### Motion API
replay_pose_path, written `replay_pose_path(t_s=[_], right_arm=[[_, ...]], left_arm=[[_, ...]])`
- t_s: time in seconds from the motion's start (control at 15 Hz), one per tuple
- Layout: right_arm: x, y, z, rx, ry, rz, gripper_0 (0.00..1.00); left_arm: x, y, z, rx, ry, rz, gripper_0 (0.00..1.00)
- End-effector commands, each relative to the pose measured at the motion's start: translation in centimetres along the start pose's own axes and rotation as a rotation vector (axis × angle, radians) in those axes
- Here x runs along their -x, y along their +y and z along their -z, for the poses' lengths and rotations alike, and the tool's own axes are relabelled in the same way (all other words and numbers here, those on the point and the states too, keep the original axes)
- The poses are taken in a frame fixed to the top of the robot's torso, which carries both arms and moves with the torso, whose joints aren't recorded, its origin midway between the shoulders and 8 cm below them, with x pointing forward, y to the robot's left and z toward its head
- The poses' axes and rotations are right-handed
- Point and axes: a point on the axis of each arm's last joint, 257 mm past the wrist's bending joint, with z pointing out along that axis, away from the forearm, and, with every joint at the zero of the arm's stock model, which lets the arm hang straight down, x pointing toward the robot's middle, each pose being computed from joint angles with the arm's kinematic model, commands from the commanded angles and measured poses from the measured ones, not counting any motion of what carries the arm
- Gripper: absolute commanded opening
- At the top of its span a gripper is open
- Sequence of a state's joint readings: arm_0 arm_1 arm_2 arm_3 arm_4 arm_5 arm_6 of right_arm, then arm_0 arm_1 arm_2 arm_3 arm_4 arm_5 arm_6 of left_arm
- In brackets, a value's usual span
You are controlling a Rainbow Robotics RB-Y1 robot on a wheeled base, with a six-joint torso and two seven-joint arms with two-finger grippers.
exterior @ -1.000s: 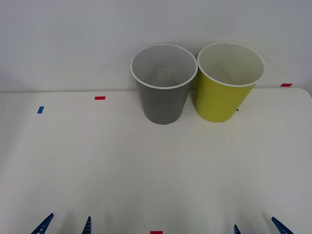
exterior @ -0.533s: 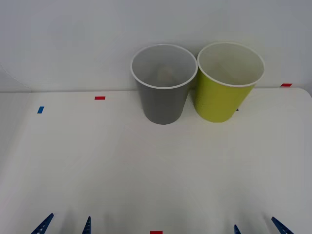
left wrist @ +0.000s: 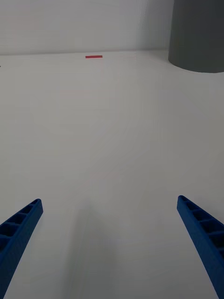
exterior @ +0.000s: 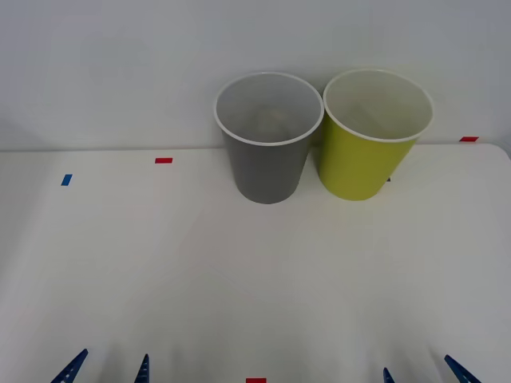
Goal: Put cans in the gray bin and PET bottles in the light green bin.
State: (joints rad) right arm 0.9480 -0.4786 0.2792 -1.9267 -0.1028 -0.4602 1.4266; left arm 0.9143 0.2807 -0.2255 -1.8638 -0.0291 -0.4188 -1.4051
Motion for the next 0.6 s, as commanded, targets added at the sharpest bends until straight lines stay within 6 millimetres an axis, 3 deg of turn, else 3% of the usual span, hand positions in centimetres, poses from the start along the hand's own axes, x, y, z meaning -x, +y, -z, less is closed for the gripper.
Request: replay_pose_path(t_s=[0.07,0.6], right_arm=[[0.00,0.00,0.00,0.000,0.000,0.000,1.00],[0.00,0.00,0.00,0.000,0.000,0.000,1.00]], left_arm=[[0.00,0.00,0.00,0.000,0.000,0.000,1.00],[0.00,0.00,0.00,0.000,0.000,0.000,1.00]])
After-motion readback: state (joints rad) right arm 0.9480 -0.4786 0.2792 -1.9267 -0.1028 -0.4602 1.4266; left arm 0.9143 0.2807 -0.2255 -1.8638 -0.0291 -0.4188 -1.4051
